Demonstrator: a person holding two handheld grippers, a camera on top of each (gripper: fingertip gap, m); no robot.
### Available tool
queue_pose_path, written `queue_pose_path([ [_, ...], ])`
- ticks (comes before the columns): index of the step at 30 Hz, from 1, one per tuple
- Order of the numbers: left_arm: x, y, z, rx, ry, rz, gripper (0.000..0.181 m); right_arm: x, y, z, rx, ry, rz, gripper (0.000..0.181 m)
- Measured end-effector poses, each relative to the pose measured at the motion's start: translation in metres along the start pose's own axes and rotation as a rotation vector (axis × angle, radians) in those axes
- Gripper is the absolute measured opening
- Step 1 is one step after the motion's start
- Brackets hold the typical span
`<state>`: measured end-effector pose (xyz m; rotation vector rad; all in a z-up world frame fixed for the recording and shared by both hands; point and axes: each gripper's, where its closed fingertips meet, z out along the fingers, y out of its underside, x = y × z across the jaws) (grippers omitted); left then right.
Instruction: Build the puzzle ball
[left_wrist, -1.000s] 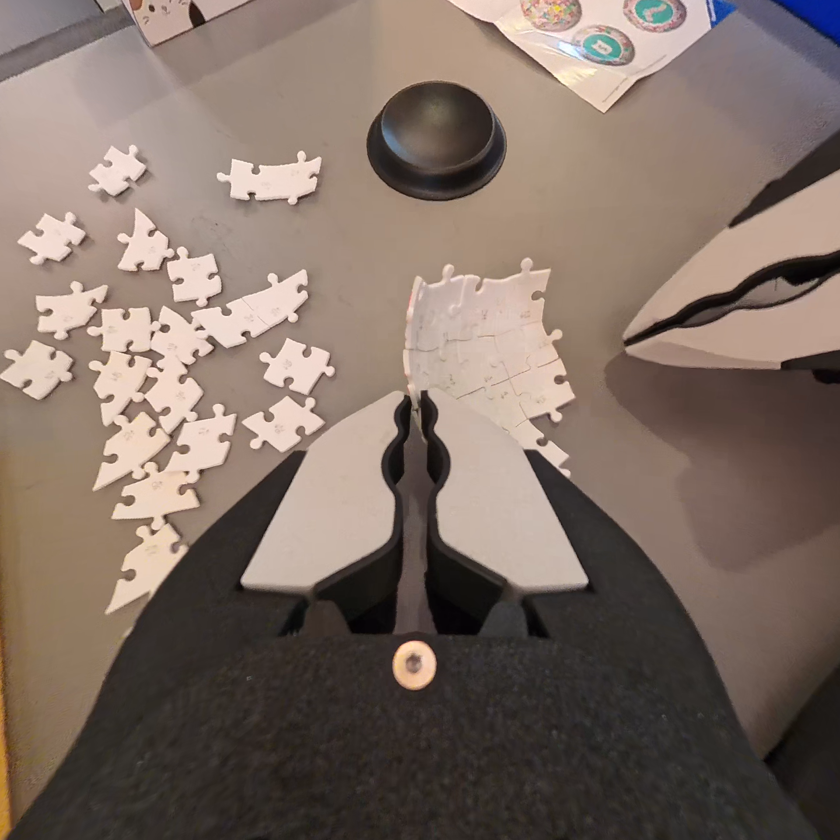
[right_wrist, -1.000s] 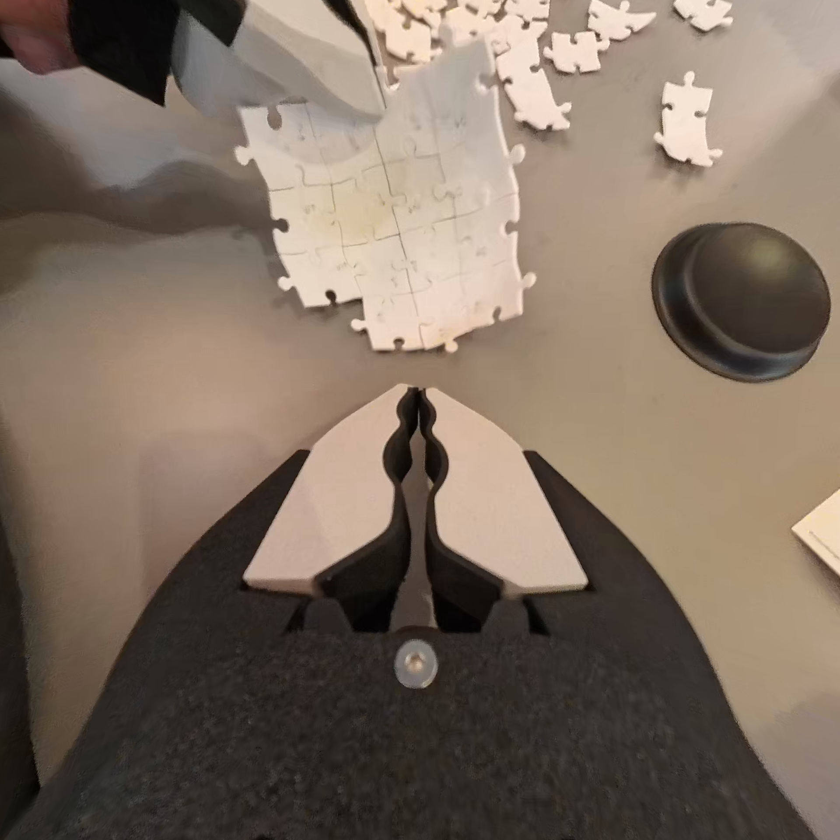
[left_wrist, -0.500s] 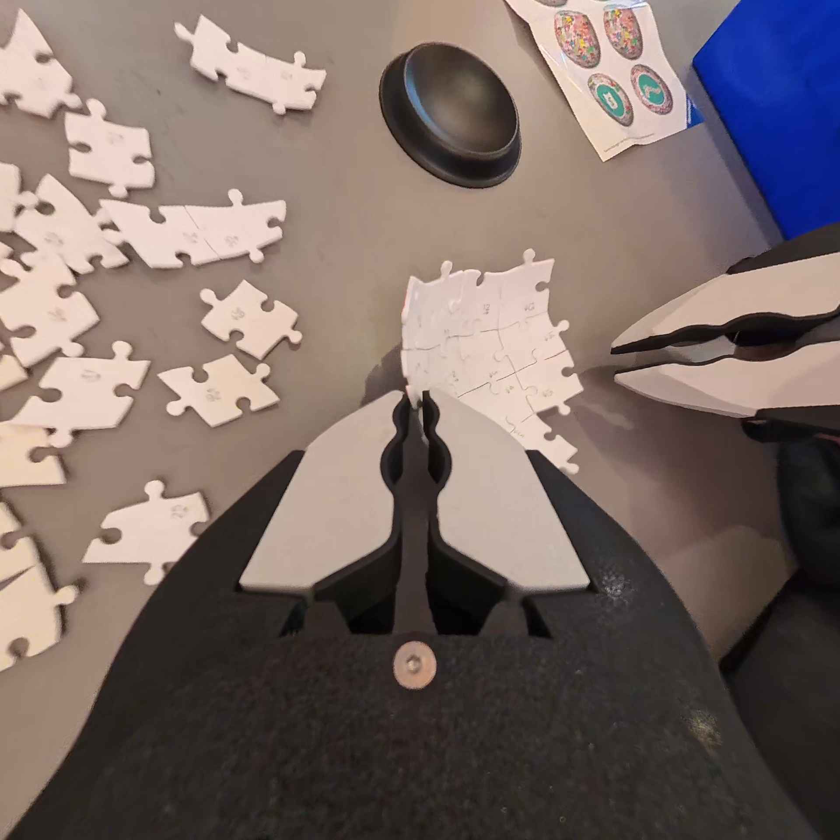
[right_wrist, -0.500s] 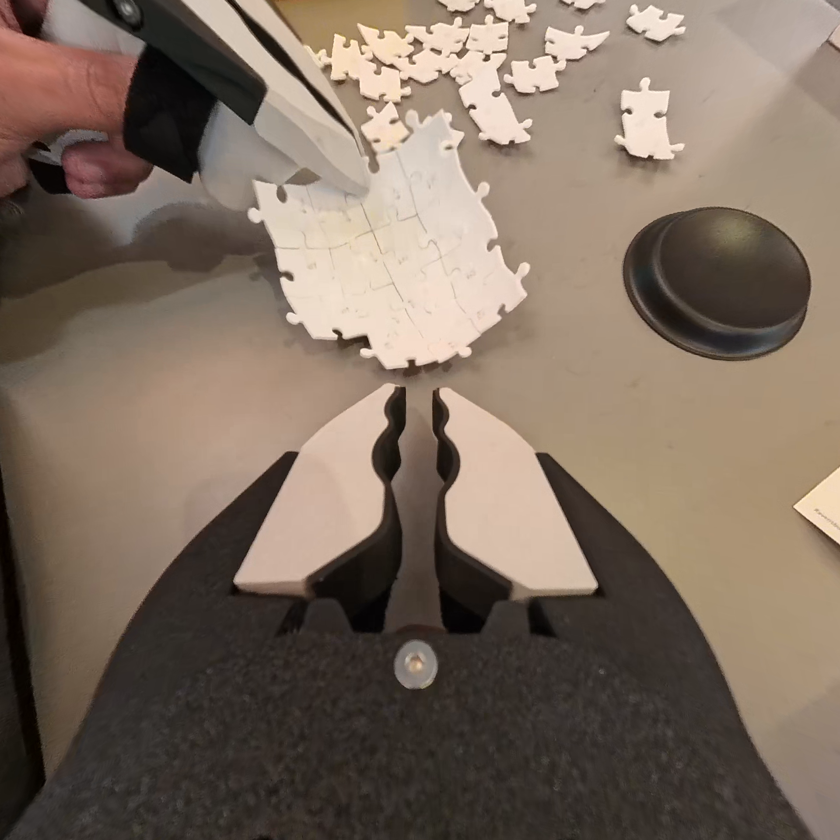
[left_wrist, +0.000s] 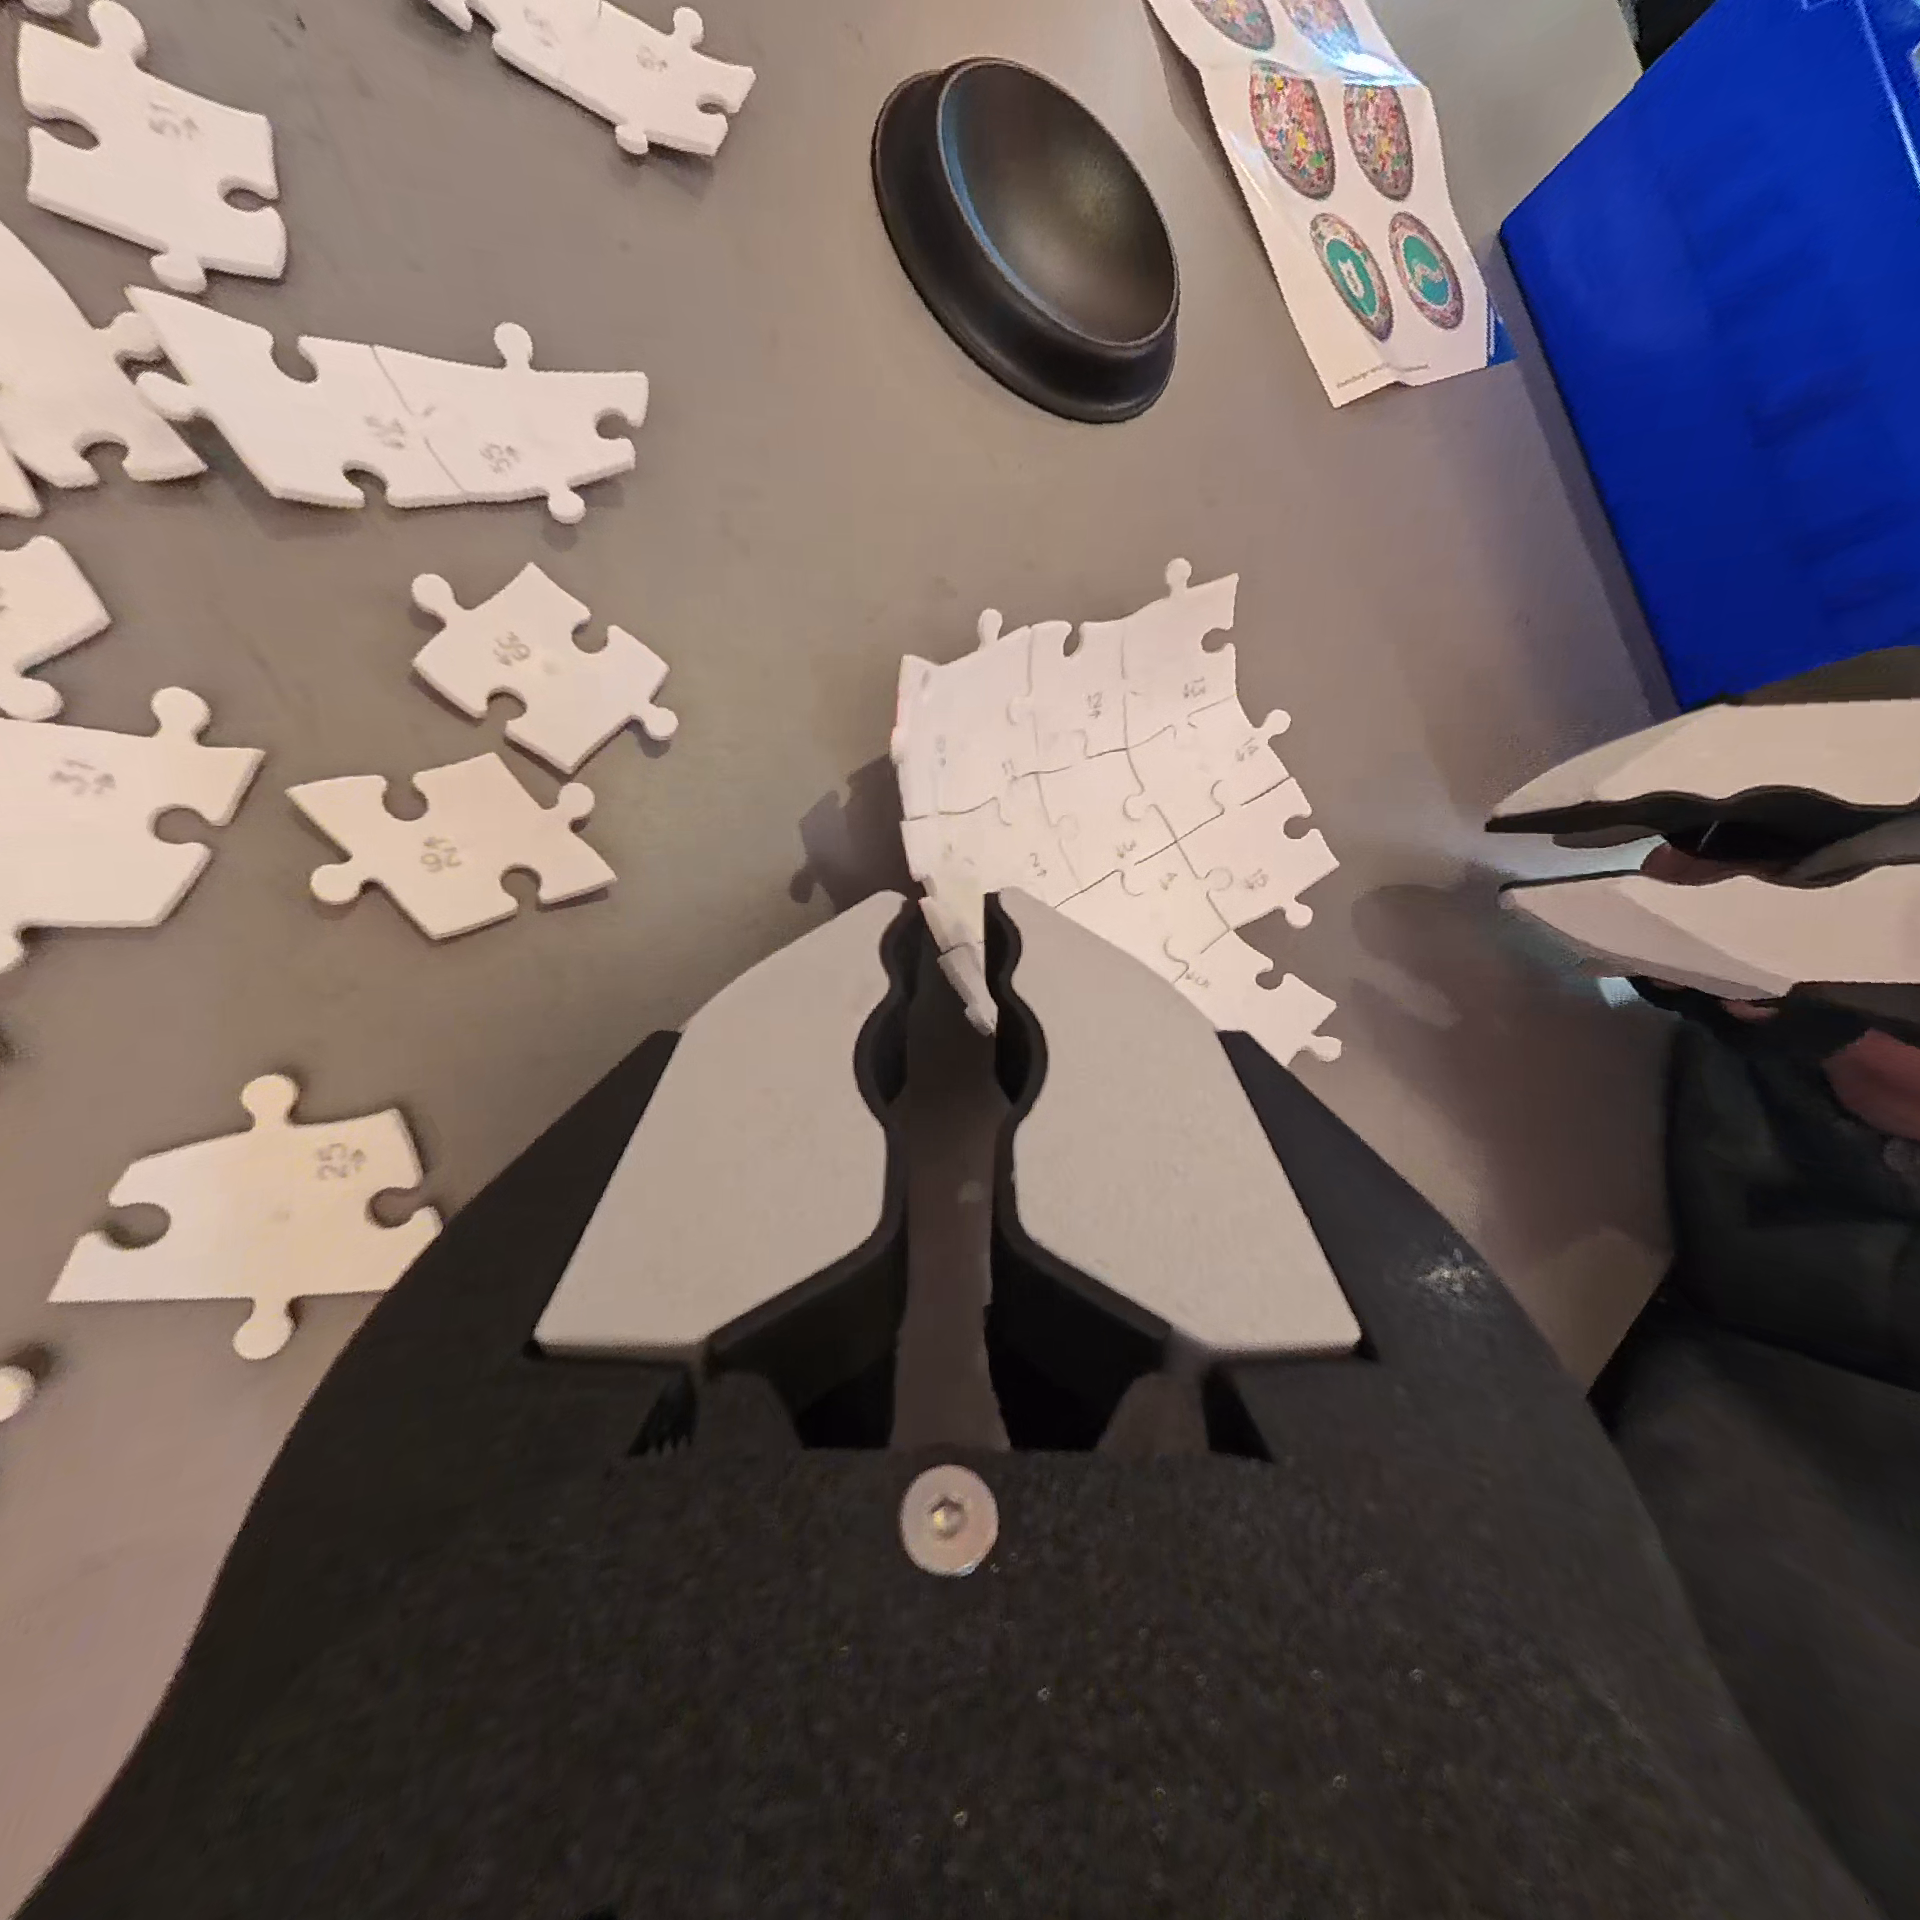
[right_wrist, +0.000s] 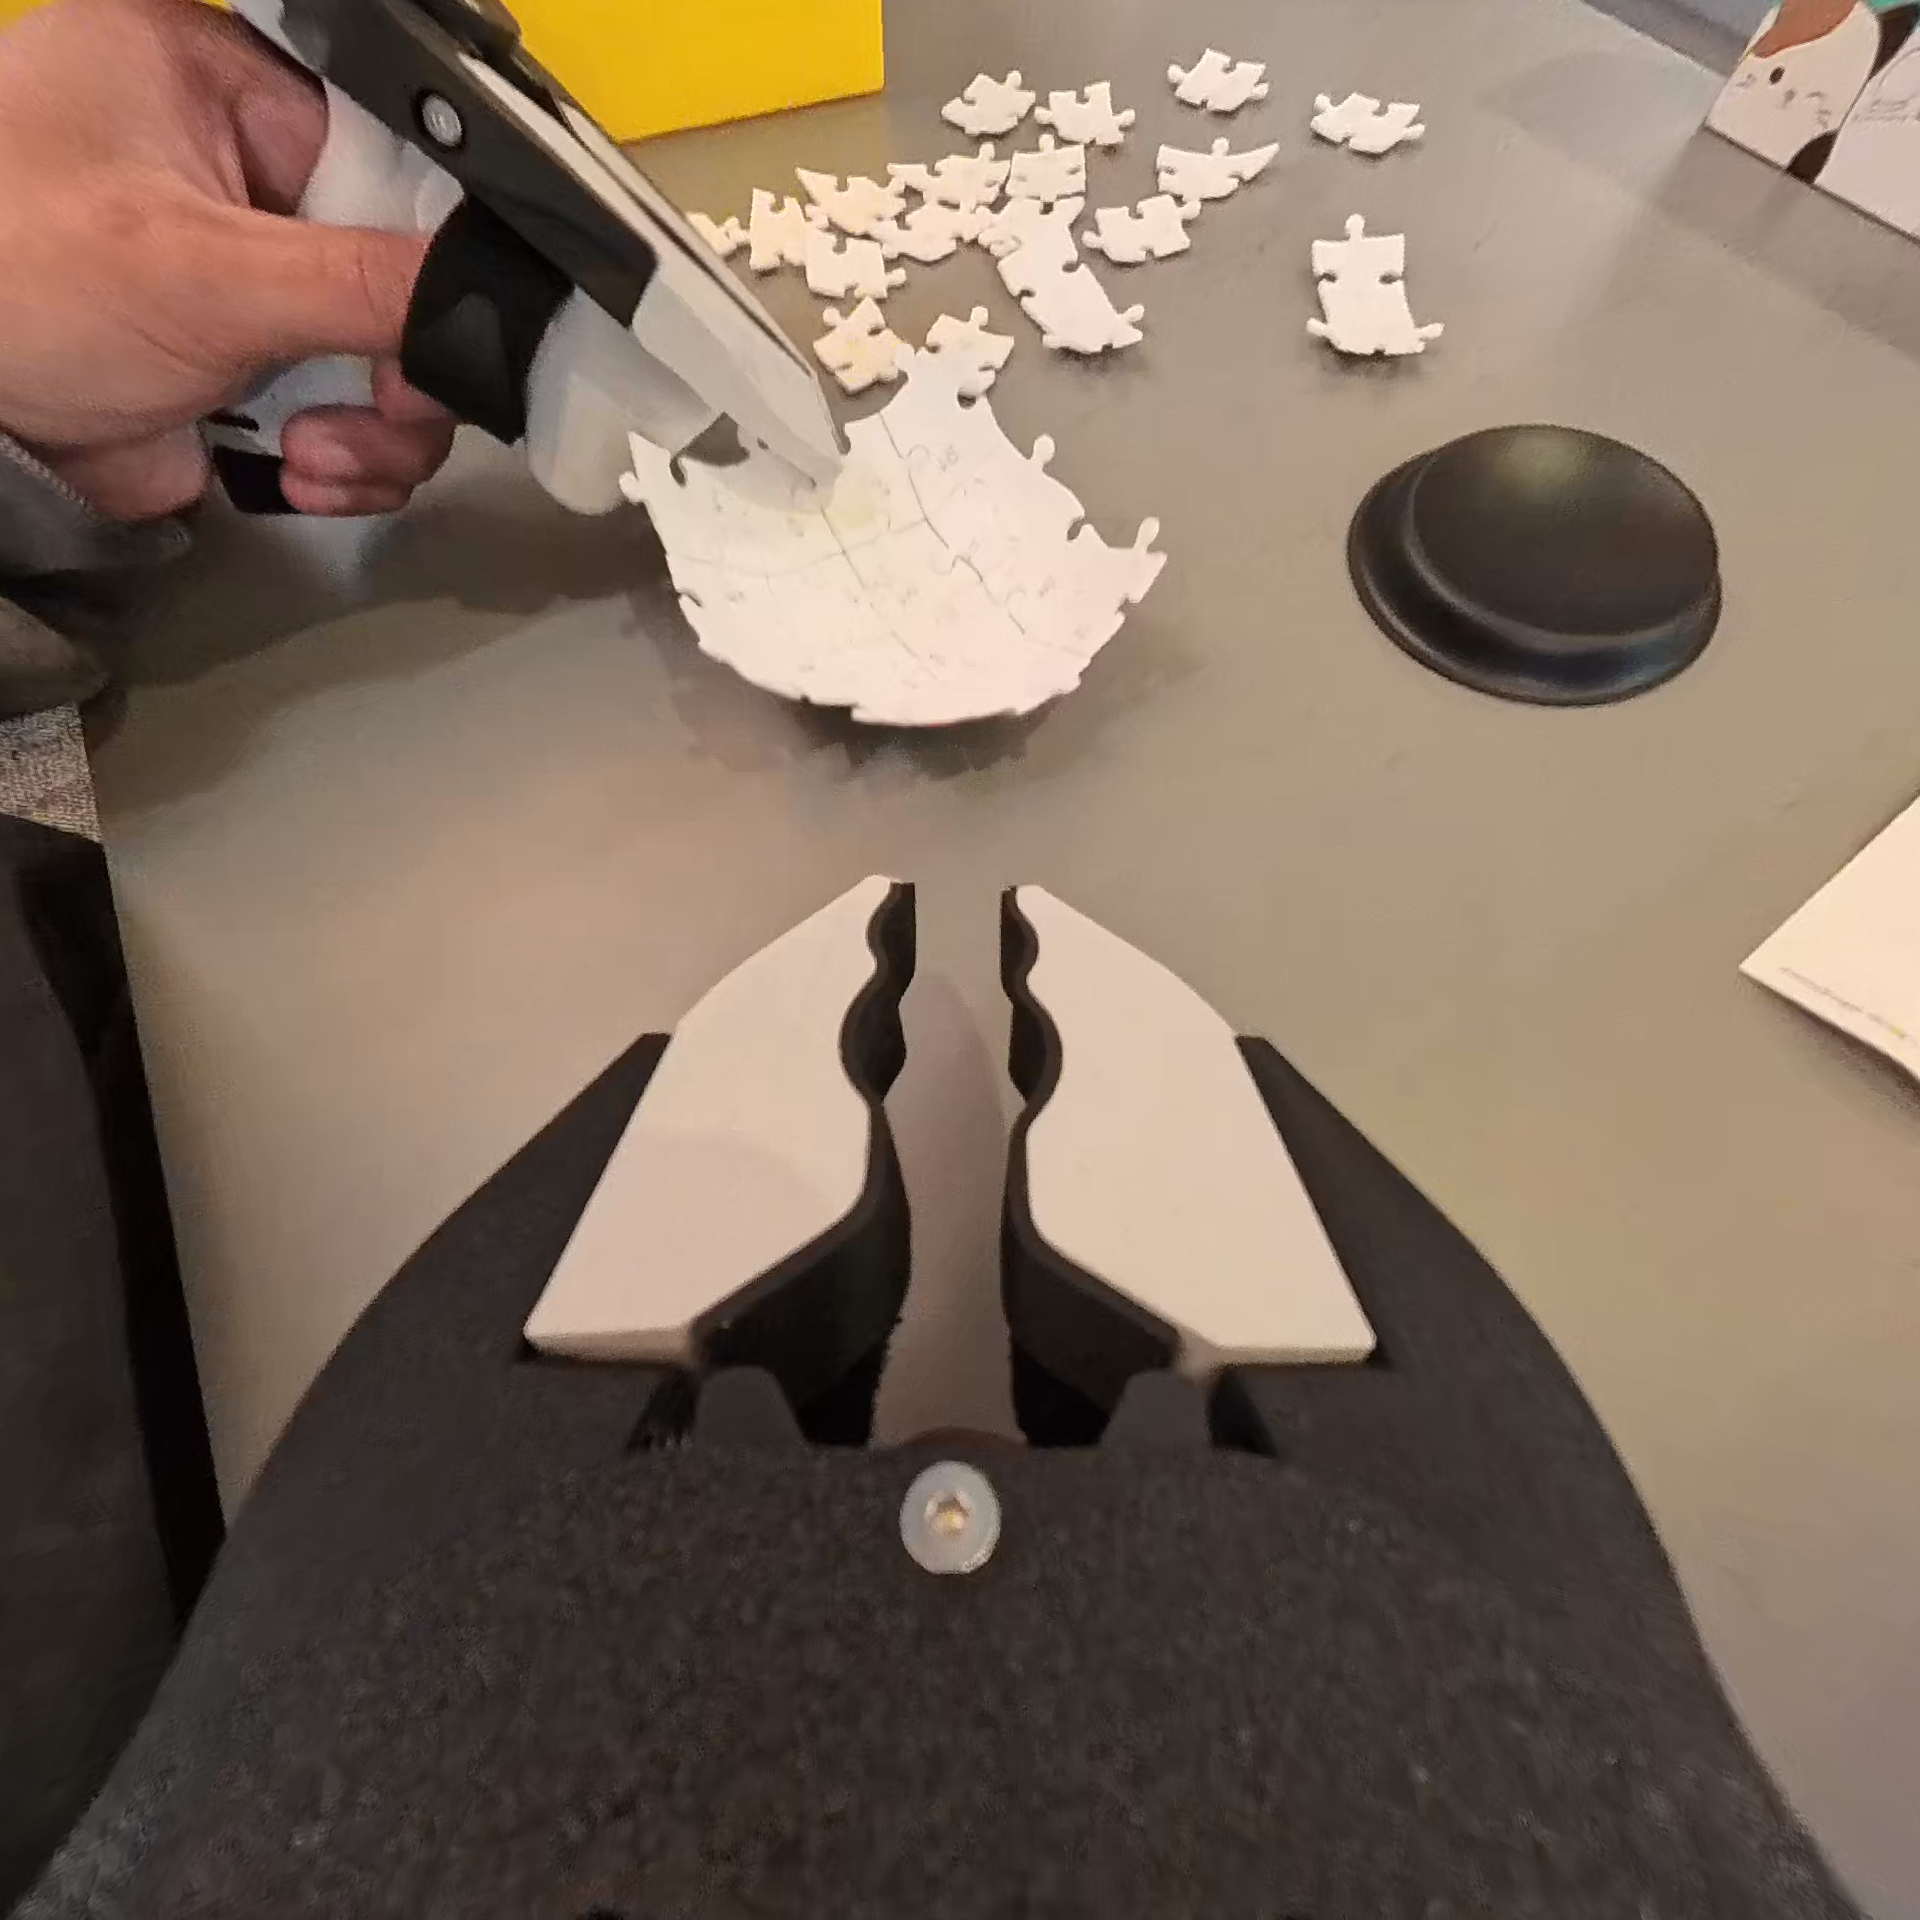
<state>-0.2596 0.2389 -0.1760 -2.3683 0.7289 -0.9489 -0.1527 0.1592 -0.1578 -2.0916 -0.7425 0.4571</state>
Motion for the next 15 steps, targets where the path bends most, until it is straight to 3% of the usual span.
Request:
queue_pose_path([
  [10,-0.004,0.005,-0.015,0.008,-0.017,-0.001,0.013,-0.013,0.001,0.009,0.000,-0.043,-0.016,0.016],
  [15,-0.001,0.009,-0.050,0.062,0.033,0.020,0.015,-0.021,0.000,0.016,-0.003,-0.018,-0.087,0.018],
])
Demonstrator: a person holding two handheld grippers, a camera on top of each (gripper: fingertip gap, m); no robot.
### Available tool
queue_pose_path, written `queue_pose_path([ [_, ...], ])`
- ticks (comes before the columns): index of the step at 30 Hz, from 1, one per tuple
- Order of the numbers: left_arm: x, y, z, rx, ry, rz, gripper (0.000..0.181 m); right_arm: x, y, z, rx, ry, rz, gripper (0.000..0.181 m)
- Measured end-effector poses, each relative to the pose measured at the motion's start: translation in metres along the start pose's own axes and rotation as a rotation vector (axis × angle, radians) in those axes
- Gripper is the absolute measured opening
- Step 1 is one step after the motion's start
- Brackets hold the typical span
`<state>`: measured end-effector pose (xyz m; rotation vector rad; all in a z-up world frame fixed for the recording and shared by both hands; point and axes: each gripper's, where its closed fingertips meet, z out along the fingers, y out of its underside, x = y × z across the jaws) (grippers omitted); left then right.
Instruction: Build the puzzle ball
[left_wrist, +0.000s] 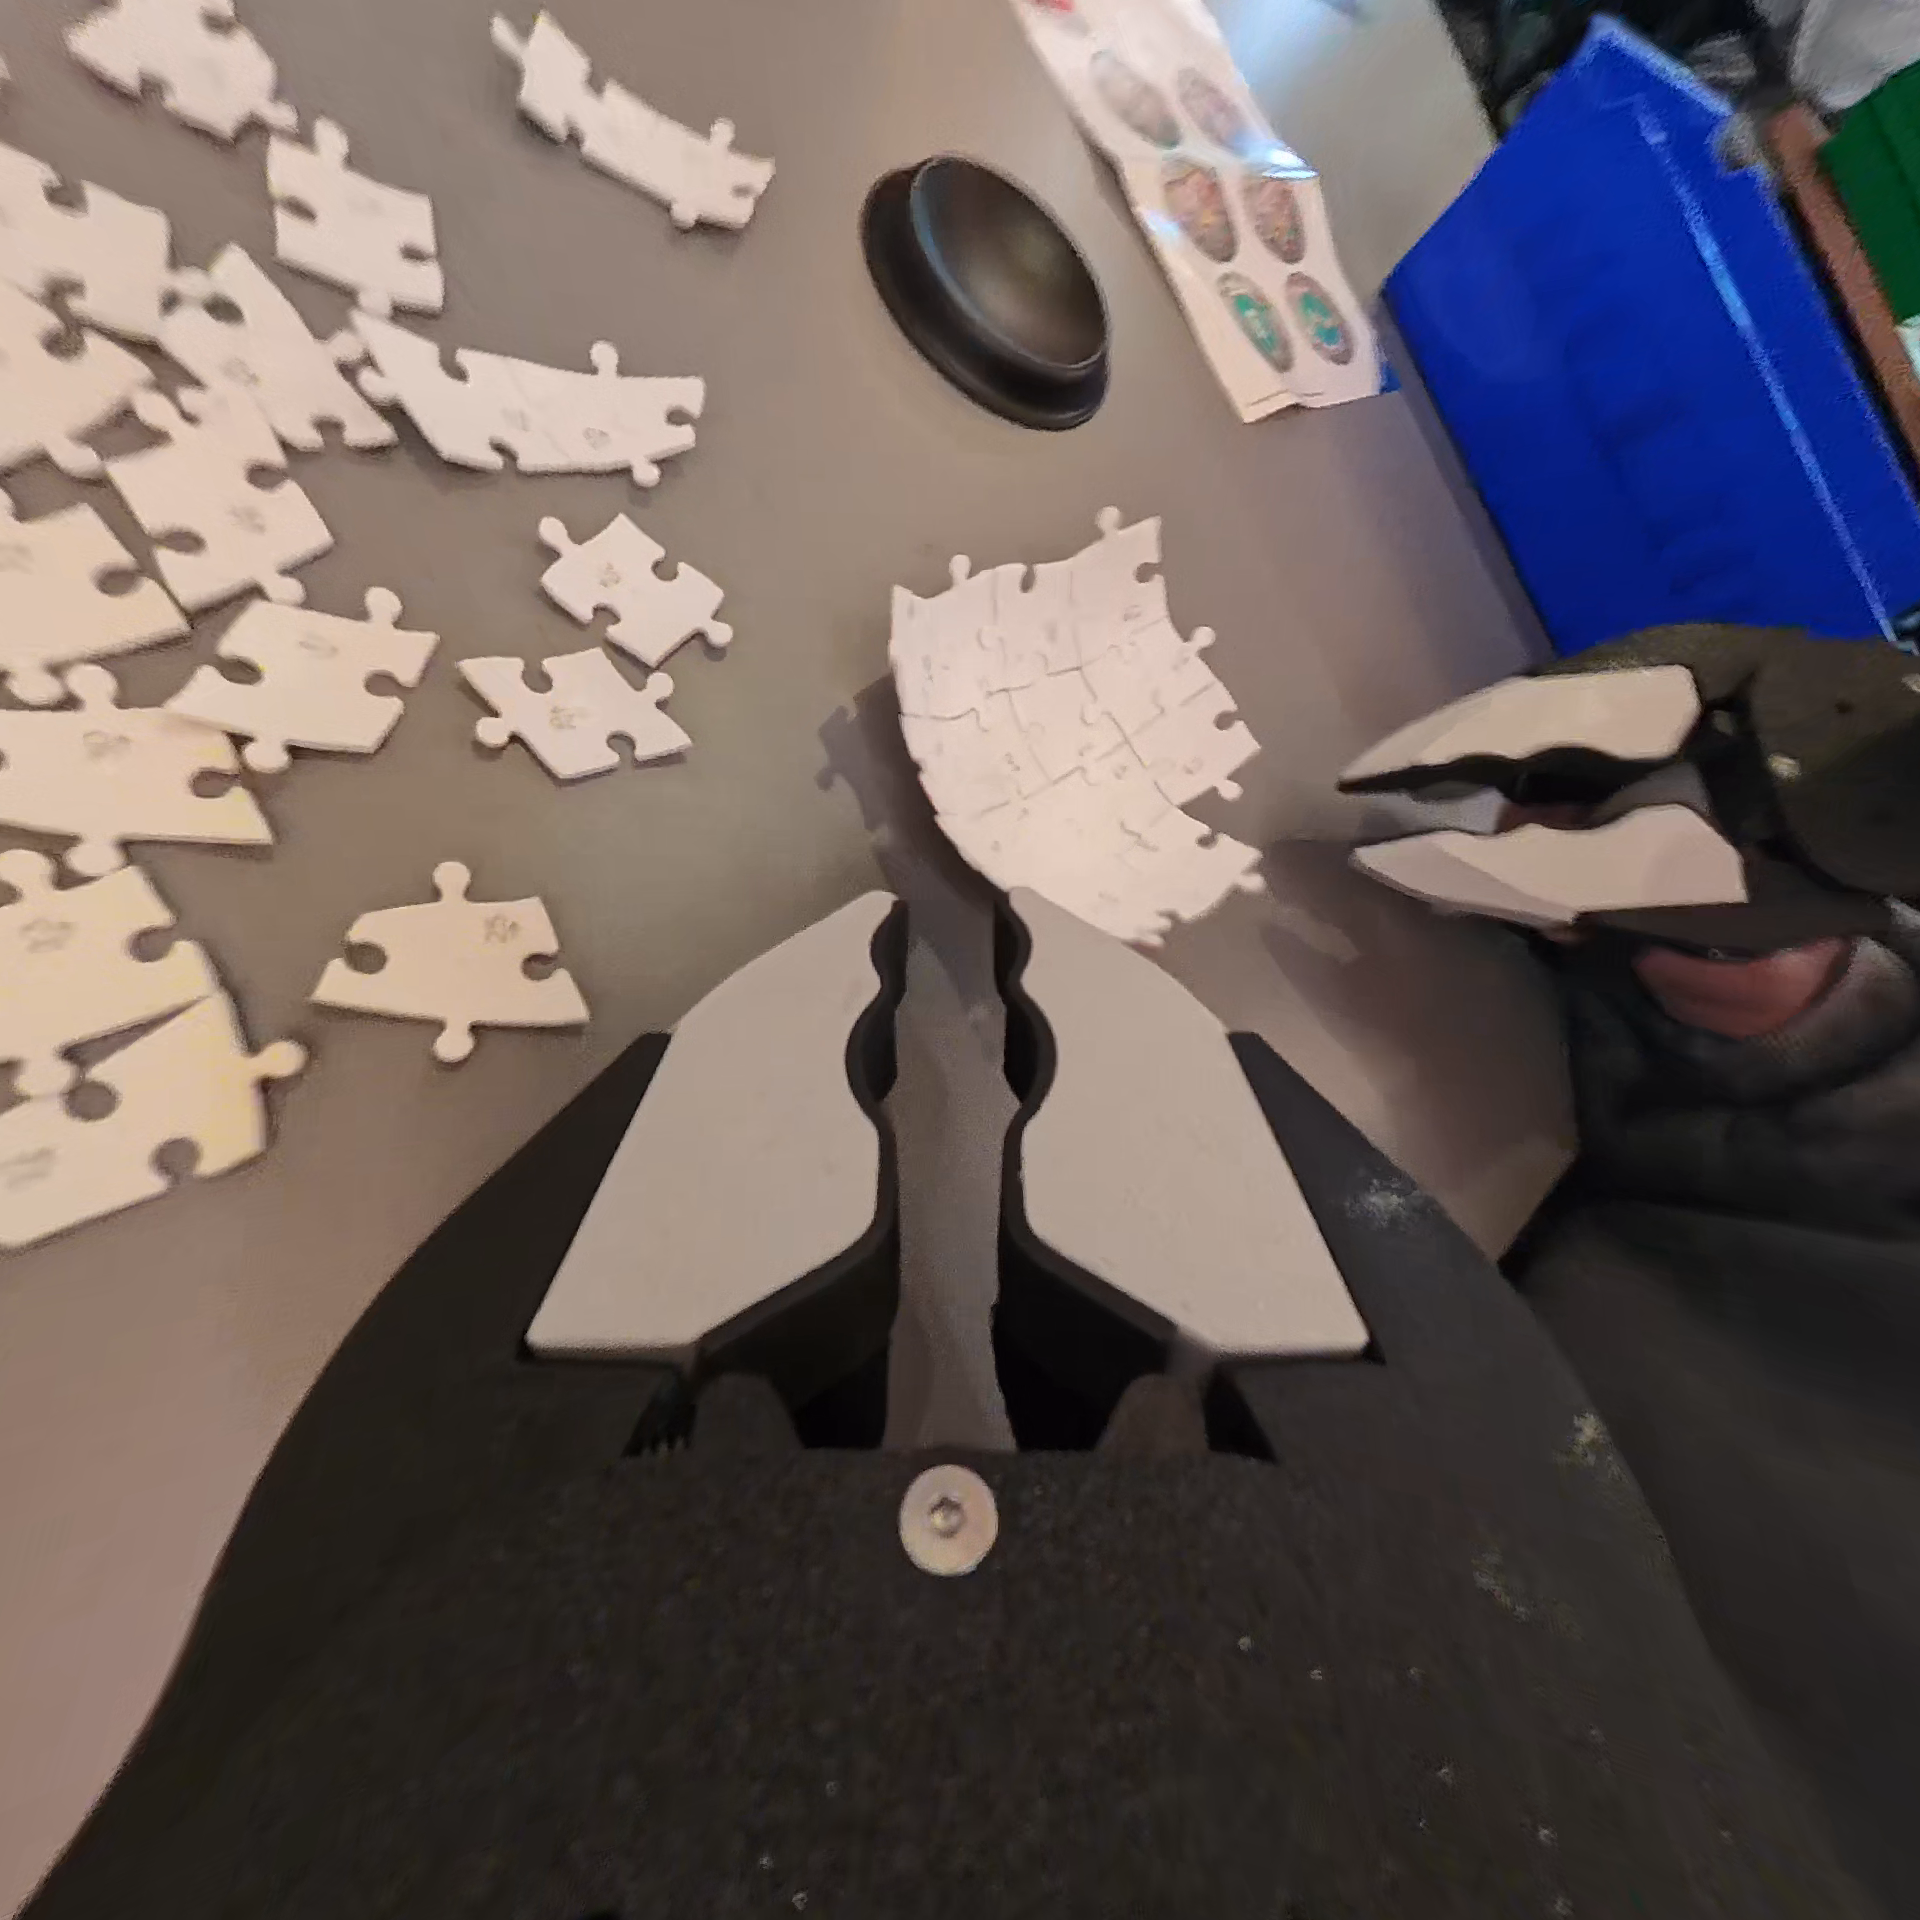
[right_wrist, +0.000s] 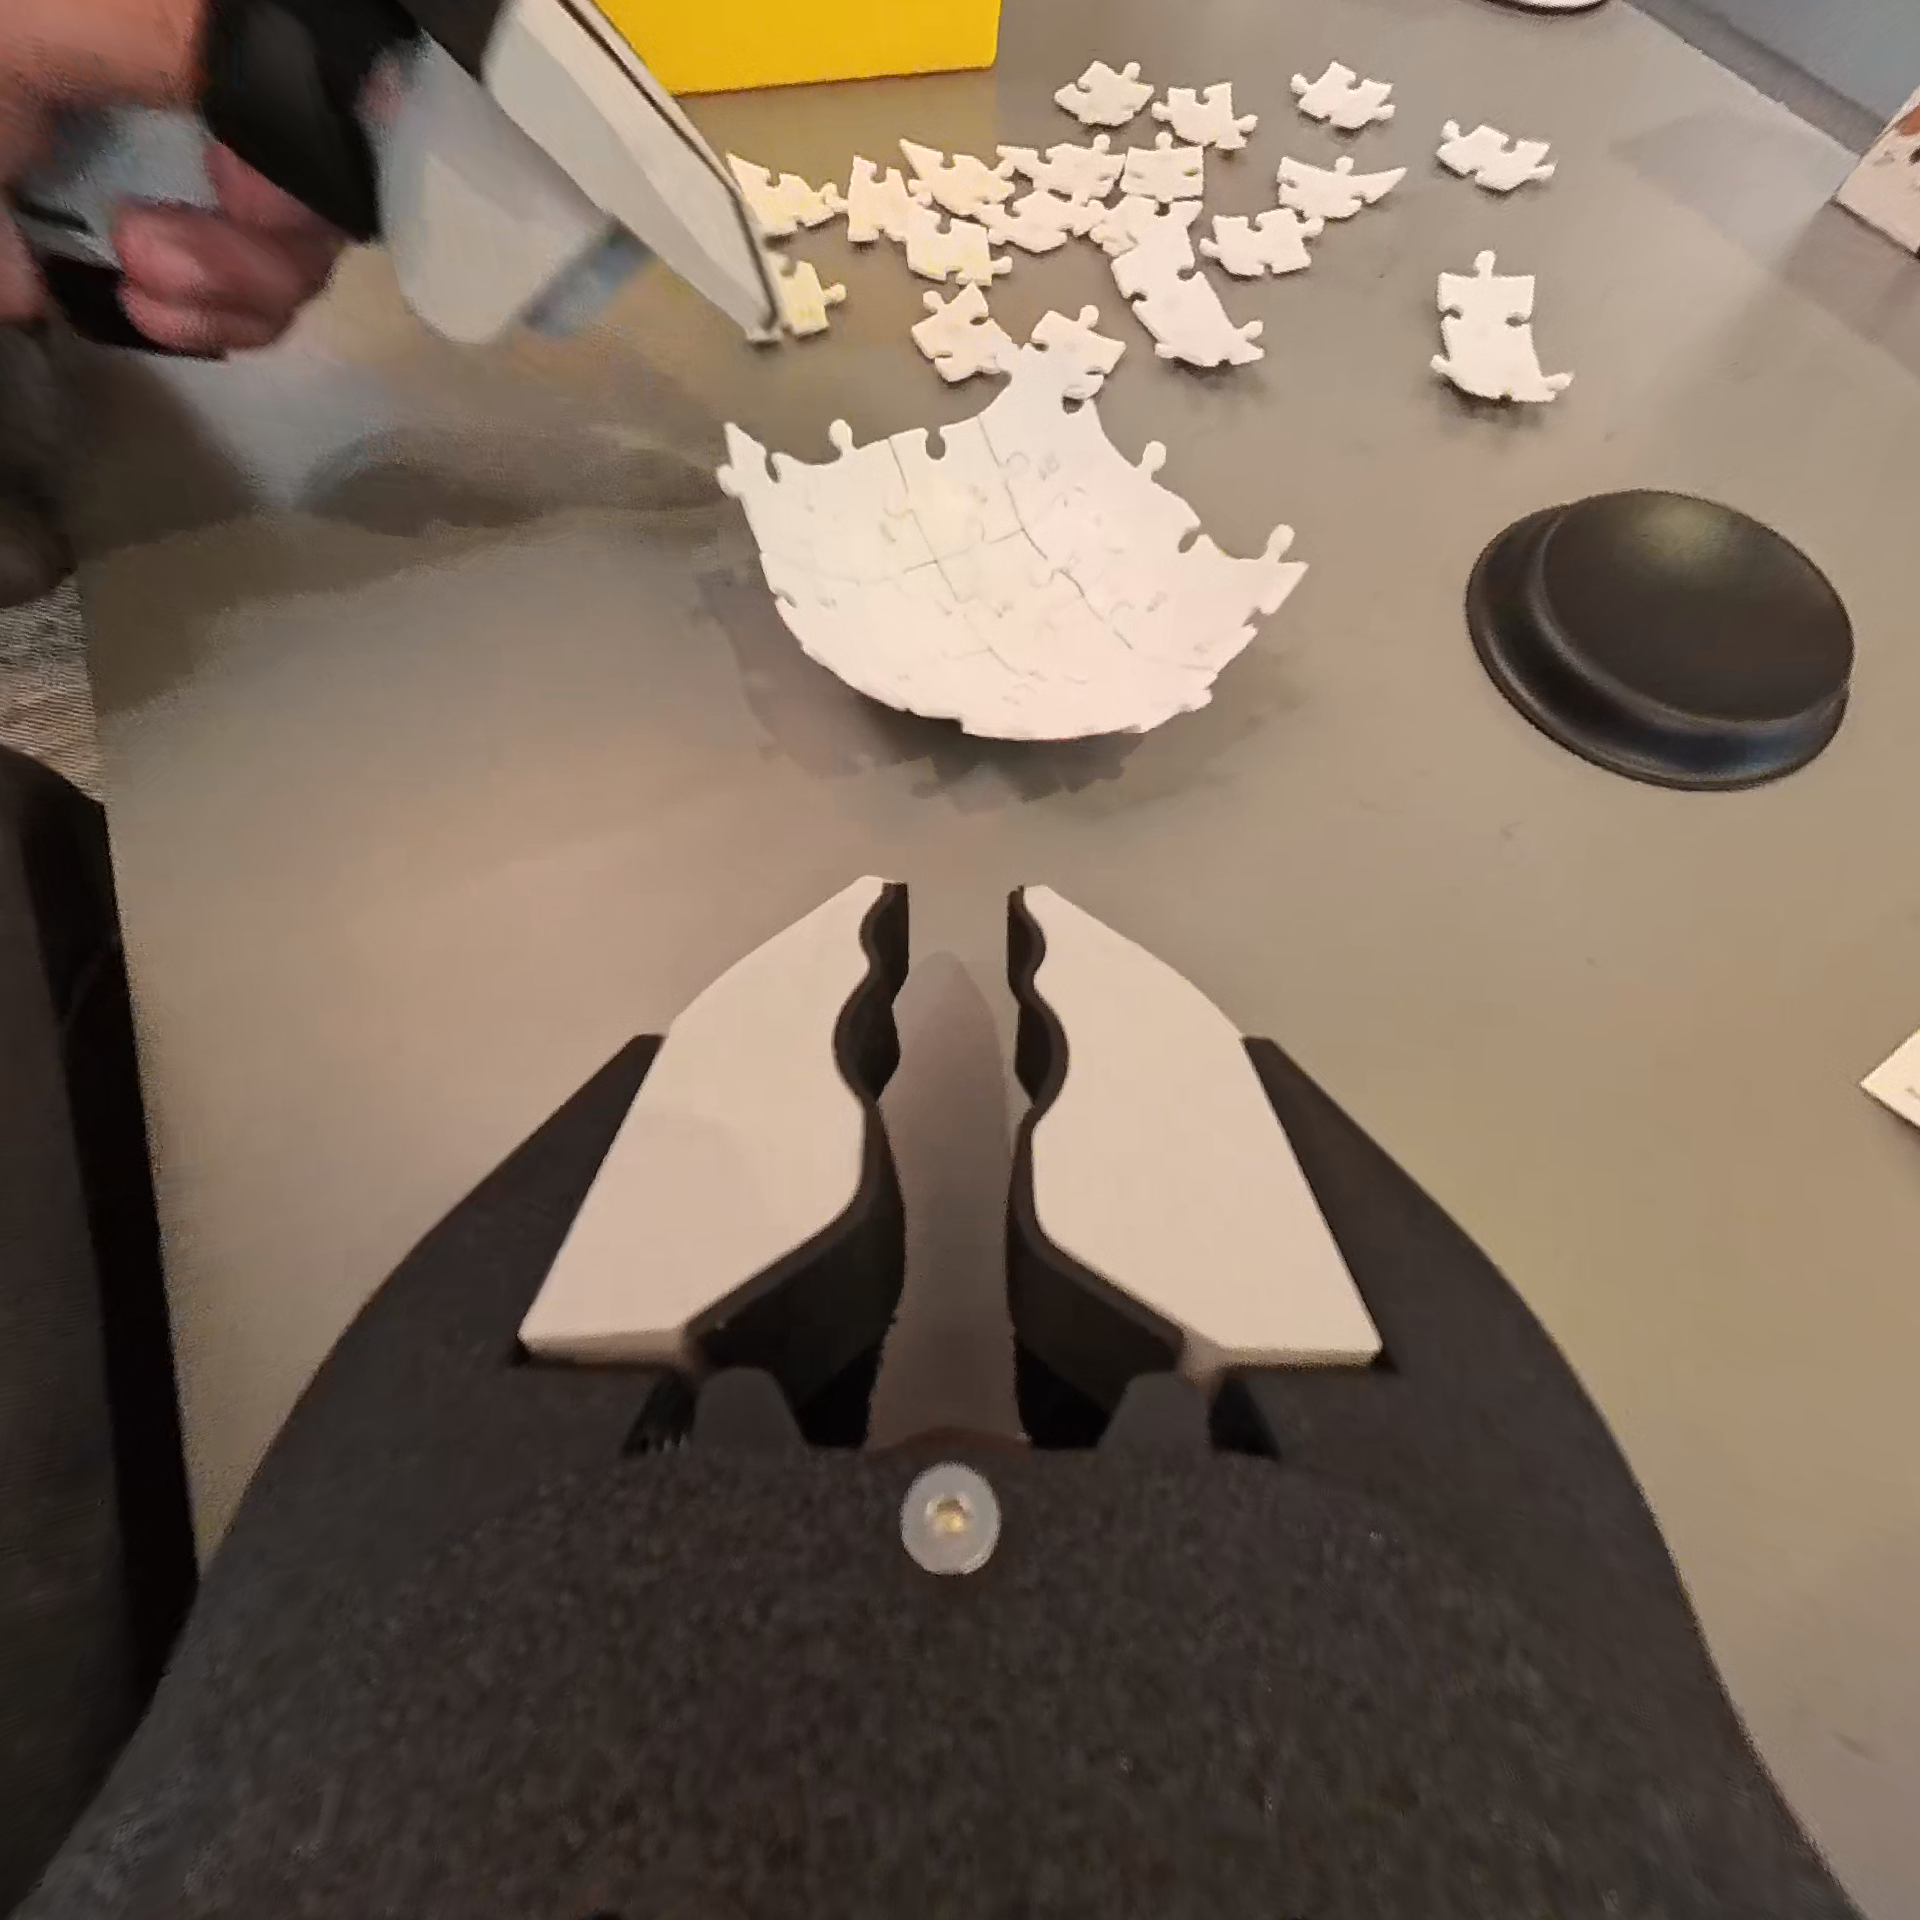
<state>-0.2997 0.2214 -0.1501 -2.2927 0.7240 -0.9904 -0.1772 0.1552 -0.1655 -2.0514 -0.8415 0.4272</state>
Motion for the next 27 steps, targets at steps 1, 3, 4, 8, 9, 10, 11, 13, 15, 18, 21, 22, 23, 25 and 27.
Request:
queue_pose_path([
  [1,0.003,0.000,-0.009,0.014,0.016,0.036,0.016,0.001,-0.002,0.000,0.009,0.018,-0.022,0.018],
  [3,0.004,0.002,-0.025,0.031,0.004,0.131,0.024,0.005,-0.007,-0.003,0.044,0.069,-0.064,0.020],
  [4,0.004,0.004,-0.031,0.033,-0.006,0.179,0.027,0.006,-0.009,-0.004,0.058,0.083,-0.080,0.020],
  [8,-0.001,0.028,-0.033,-0.076,-0.035,0.281,0.030,-0.004,-0.009,-0.004,0.046,0.037,-0.090,0.015],
  [9,0.000,0.029,-0.031,-0.089,-0.039,0.286,0.030,-0.015,-0.013,-0.004,0.051,-0.020,-0.083,0.014],
  [10,0.004,0.028,-0.030,-0.079,-0.023,0.292,0.030,-0.027,-0.021,-0.004,0.075,-0.066,-0.082,0.015],
  [11,0.010,0.025,-0.030,-0.060,0.004,0.299,0.030,-0.039,-0.029,-0.003,0.107,-0.108,-0.085,0.015],
  [13,0.016,0.022,-0.029,-0.046,0.029,0.313,0.030,-0.062,-0.036,0.008,0.107,-0.189,-0.076,0.015],
  [15,0.016,0.022,-0.029,-0.045,0.024,0.335,0.030,-0.071,-0.037,0.025,0.071,-0.178,-0.079,0.022],
  [18,0.017,0.023,-0.029,-0.049,0.026,0.344,0.030,-0.071,-0.039,0.043,0.047,-0.146,-0.091,0.025],
  [21,0.018,0.021,-0.031,-0.033,0.027,0.351,0.030,-0.065,-0.041,0.045,0.054,-0.138,-0.068,0.024],
  [22,0.018,0.020,-0.031,-0.029,0.025,0.350,0.030,-0.064,-0.041,0.044,0.057,-0.143,-0.051,0.024],
  [23,0.017,0.020,-0.031,-0.028,0.026,0.346,0.030,-0.062,-0.040,0.043,0.054,-0.146,-0.035,0.024],
  [25,0.016,0.020,-0.031,-0.030,0.030,0.331,0.030,-0.055,-0.037,0.043,0.037,-0.128,-0.012,0.024],
  [27,0.015,0.021,-0.031,-0.034,0.037,0.319,0.030,-0.051,-0.034,0.041,0.023,-0.119,-0.008,0.023],
])
